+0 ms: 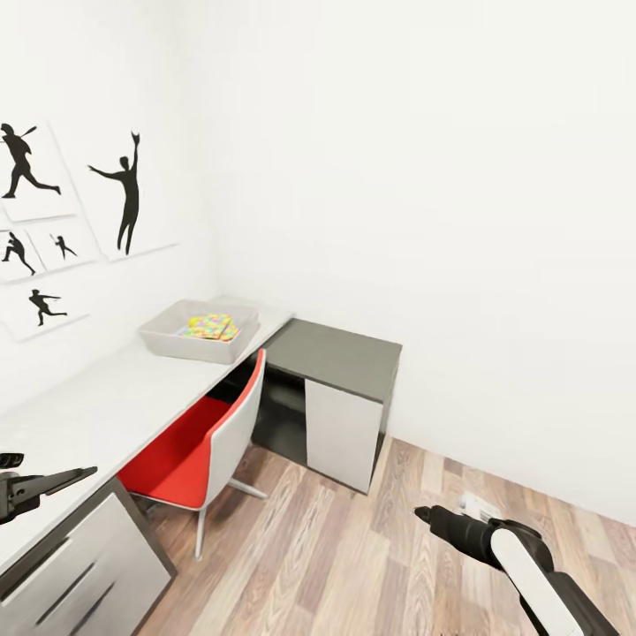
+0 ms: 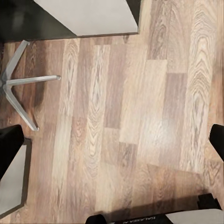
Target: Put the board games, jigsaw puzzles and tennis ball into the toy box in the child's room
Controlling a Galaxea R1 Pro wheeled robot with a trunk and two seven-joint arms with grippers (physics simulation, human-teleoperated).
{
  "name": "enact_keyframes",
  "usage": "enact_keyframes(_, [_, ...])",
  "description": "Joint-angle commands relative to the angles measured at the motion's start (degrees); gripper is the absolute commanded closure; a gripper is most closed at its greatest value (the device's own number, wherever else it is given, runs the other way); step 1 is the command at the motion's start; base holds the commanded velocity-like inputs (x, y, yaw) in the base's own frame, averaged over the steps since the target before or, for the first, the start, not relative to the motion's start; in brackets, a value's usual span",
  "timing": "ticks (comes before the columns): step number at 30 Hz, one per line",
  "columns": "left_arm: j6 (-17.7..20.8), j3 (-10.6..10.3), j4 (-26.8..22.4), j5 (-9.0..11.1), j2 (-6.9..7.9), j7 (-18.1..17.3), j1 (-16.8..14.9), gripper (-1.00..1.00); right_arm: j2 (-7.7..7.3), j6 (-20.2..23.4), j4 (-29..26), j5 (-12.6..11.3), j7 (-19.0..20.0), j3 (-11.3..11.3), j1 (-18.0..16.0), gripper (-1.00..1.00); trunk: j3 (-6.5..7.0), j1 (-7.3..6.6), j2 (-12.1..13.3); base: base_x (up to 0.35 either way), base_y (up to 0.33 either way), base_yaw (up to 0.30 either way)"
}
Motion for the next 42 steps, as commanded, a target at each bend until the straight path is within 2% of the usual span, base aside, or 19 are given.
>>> enact_keyframes(1, [0.6, 0.0, 0.0, 0.0, 0.02, -0.2, 0.0, -1.0, -0.05, 0.0, -0.1, -0.6, -0.6, 0.1, -0.1, -1.0, -0.1, 0.04, -0.1, -0.028, 0.076, -0.281])
enact_keyframes(26, [0.6, 0.0, 0.1, 0.0, 0.02, -0.2, 0.0, -1.0, -0.05, 0.0, -0.1, -0.6, -0.6, 0.1, -0.1, -1.0, 0.88, 0.04, -0.1, -0.127, 0.158, -0.266])
enact_keyframes(42, [0.6, 0.0, 0.1, 0.0, 0.02, -0.2, 0.0, -1.0, -0.05, 0.0, -0.1, -0.6, -0.6, 0.1, -0.1, -1.0, 1.75, 0.04, -0.1, -0.054, 0.046, -0.153])
